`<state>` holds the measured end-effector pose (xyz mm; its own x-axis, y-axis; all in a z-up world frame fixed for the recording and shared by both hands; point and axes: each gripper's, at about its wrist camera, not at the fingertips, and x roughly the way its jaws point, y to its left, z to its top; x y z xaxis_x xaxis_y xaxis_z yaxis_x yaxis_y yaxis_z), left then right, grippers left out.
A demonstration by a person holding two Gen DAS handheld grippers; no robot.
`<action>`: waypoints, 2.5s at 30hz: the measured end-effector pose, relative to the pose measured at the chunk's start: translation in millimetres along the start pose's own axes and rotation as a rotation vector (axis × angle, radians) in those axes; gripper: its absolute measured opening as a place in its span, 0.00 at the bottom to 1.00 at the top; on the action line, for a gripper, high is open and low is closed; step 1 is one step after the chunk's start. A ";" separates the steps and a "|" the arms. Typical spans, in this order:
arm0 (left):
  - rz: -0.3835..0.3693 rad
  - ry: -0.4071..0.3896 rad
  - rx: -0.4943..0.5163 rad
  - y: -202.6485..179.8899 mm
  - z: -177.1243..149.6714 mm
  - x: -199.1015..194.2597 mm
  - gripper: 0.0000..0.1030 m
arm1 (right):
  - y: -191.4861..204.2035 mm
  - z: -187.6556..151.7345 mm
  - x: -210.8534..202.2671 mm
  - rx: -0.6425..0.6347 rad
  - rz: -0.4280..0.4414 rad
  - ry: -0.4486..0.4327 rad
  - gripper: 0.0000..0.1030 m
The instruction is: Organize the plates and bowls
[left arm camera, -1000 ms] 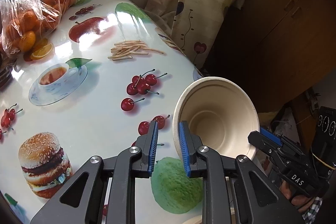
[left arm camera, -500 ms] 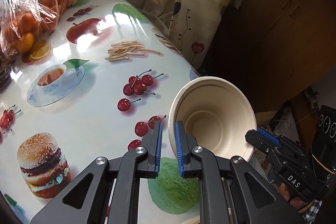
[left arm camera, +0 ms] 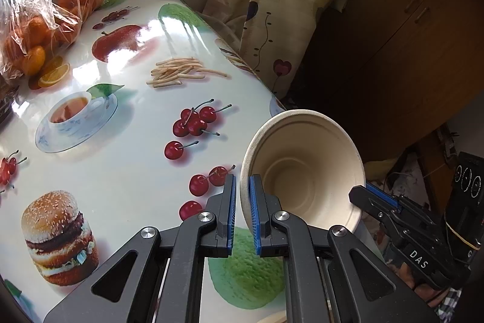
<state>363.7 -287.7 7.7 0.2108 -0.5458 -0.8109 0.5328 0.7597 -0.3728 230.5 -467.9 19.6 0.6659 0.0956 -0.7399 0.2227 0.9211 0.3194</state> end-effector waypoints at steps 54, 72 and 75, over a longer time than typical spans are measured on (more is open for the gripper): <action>-0.048 -0.021 -0.067 12.2 -7.8 -19.7 0.13 | 7.3 -7.1 -2.1 0.014 0.058 0.002 0.27; -0.061 -0.054 -0.053 5.9 -10.5 -38.8 0.13 | 13.3 -4.5 -25.3 0.005 0.071 -0.042 0.27; -0.064 -0.066 -0.049 3.5 -12.3 -45.5 0.13 | 16.2 -5.5 -31.5 -0.002 0.073 -0.051 0.27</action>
<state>345.9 -255.9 37.8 0.2323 -0.6144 -0.7540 0.5066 0.7382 -0.4455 209.2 -453.8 44.8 0.7158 0.1427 -0.6836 0.1713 0.9131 0.3700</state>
